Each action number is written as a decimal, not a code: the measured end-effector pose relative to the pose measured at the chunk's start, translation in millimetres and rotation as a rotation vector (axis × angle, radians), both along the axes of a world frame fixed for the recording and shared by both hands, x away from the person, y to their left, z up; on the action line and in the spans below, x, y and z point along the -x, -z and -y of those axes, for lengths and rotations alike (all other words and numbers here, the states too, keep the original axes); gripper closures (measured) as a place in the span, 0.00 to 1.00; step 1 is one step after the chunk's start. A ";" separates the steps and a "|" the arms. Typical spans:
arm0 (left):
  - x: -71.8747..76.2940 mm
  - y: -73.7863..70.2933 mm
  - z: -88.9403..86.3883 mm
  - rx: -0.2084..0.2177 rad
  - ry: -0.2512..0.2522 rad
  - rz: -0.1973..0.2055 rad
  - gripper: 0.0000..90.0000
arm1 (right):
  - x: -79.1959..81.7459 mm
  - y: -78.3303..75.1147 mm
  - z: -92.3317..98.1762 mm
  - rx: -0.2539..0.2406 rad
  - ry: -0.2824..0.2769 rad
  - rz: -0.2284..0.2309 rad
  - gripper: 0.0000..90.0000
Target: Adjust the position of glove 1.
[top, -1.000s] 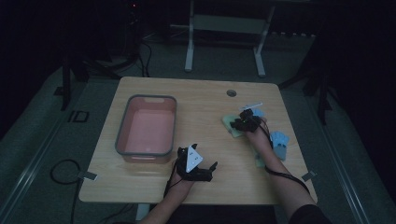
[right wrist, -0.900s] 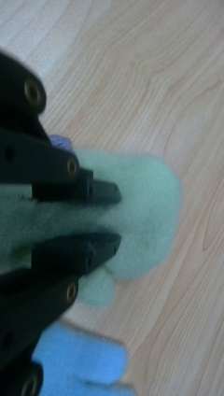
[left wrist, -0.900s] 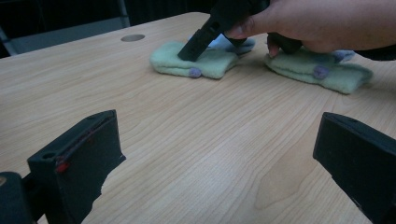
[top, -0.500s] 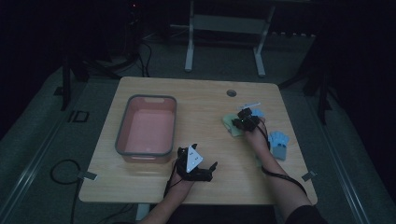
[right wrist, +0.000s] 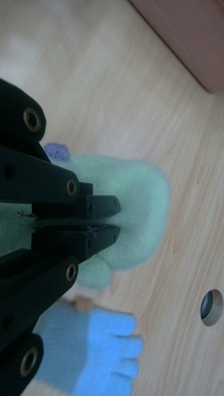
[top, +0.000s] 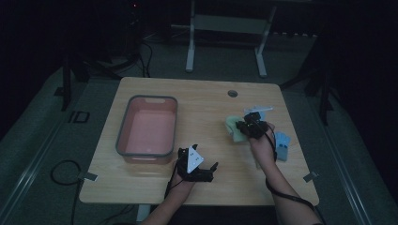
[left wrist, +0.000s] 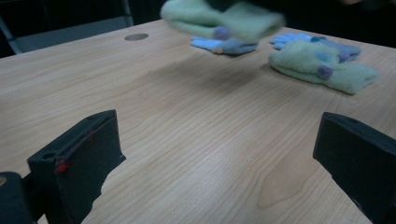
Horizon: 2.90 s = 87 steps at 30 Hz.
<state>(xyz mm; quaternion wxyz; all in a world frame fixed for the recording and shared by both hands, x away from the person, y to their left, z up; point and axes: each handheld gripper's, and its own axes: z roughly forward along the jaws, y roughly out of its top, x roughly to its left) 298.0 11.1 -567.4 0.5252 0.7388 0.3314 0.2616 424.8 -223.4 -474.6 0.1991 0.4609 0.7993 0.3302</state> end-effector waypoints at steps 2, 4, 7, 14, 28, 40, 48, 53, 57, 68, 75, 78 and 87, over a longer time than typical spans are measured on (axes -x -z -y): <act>0.2 -0.1 -0.1 -0.001 -0.001 0.001 0.01 | 13.3 -7.0 -0.3 -0.013 0.021 0.012 0.95; 0.3 0.0 0.2 -0.003 -0.001 0.003 0.01 | 19.0 -10.3 -1.0 -0.014 0.020 0.015 0.95; 1.2 -0.1 1.8 -0.021 0.003 0.012 0.01 | 41.5 -20.5 -1.9 -0.059 0.059 0.019 0.95; 0.5 -0.1 2.3 -0.023 -0.007 0.005 0.01 | 58.9 -12.1 -8.4 -0.042 0.135 -0.002 0.95; 0.9 0.0 0.9 -0.018 -0.015 0.007 0.01 | 81.3 12.6 0.3 -0.114 0.238 -0.045 0.95; 1.4 0.2 0.3 -0.007 -0.022 0.011 0.01 | 83.9 31.8 -28.0 -0.069 0.210 -0.050 0.95; 1.8 0.1 1.0 -0.017 -0.012 0.014 0.01 | 73.6 57.2 -37.2 -0.008 0.208 -0.077 0.91; 1.1 0.1 0.1 -0.008 -0.014 0.006 0.01 | 70.7 67.1 -33.7 -0.015 0.189 -0.099 0.80; 1.0 0.1 0.5 -0.012 -0.012 0.007 0.01 | 71.0 57.9 -26.6 -0.035 0.174 -0.098 0.70; 1.3 -0.1 1.6 -0.021 -0.004 0.012 0.01 | 69.8 11.2 13.6 -0.032 0.088 0.008 0.67; 2.0 0.0 2.4 -0.026 -0.003 0.015 0.01 | 58.3 -0.6 43.2 -0.031 0.065 -0.001 0.69; 1.6 0.0 2.2 -0.025 -0.002 0.013 0.01 | 56.7 -0.7 53.3 -0.013 0.061 -0.001 0.69; 1.1 -0.1 2.6 -0.030 0.005 0.009 0.01 | 55.8 24.3 90.8 0.088 0.016 -0.046 0.70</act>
